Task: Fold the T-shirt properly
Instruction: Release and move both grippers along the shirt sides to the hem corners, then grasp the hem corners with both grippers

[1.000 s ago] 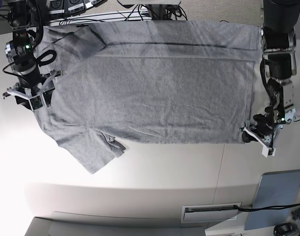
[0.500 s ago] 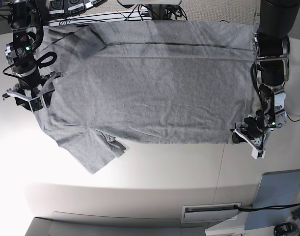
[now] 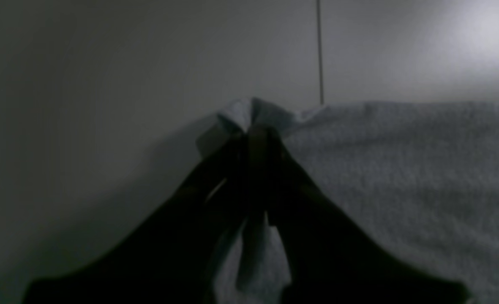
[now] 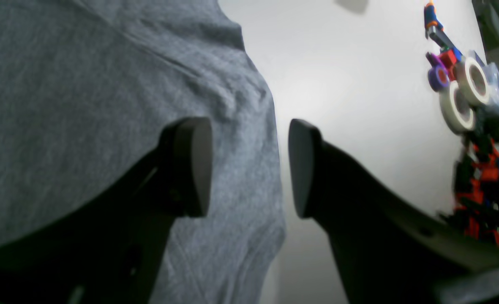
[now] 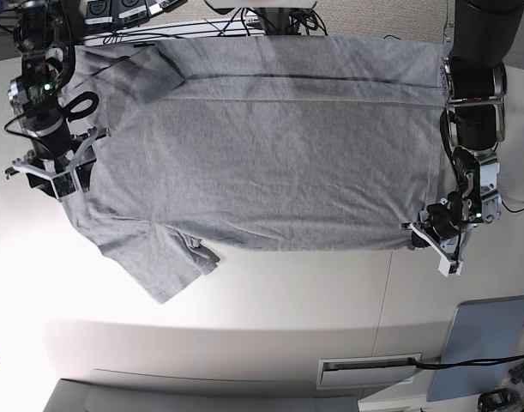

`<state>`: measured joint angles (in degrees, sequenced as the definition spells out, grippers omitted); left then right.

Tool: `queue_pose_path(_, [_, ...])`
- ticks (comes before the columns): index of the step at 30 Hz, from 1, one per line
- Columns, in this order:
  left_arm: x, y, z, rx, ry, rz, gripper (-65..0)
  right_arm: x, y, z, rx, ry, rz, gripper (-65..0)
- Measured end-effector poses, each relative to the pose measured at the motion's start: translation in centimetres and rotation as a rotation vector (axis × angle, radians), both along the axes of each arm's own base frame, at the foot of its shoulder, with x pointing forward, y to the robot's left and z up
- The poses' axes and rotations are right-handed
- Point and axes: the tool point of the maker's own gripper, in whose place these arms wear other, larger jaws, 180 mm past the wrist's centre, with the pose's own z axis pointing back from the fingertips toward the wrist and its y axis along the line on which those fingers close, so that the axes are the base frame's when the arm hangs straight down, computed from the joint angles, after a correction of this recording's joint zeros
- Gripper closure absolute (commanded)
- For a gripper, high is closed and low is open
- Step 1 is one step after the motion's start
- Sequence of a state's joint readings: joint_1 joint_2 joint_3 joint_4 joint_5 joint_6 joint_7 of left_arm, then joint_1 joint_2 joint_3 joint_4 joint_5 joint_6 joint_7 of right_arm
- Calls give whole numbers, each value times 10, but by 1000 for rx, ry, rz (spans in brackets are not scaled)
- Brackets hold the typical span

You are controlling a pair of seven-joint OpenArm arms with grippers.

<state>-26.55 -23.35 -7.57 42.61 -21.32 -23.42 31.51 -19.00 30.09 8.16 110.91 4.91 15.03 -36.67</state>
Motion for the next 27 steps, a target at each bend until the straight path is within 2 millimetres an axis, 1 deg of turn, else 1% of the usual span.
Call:
queue_pose_path(3, [-1, -4, 1, -6, -2, -31, 0, 20, -13, -10, 47, 9, -29, -291])
queue_pose_path(6, [-1, -5, 0, -4, -3, -35, 0, 45, -27, -21, 109, 25, -71, -291])
queue_pose_path(9, [-2, -4, -1, 14, 1, -43, 0, 79, -26, -31, 149, 65, -69, -291])
queue_pose_path(12, [-1, -5, -1, 31, 2, -55, 0, 117, -17, -39, 156, 116, -51, -291])
queue_pose_path(15, [-1, -4, -1, 42, 2, -59, 0, 145, -17, -52, 134, 195, -55, -291])
queue_pose_path(19, [-1, -4, -2, 45, 3, -59, 0, 170, -25, -62, 127, 283, -116, -291])
queue_pose_path(21, [-1, -4, -1, 45, 3, -60, 0, 179, -18, -68, 144, 325, -111, -291])
queue_pose_path(24, [-1, -4, -2, 45, 2, -60, 0, 186, -5, -80, 175, 366, -101, -291])
queue_pose_path(27, [-1, -3, -2, 45, 3, -55, 0, 185, -4, -92, 189, 402, -124, -291])
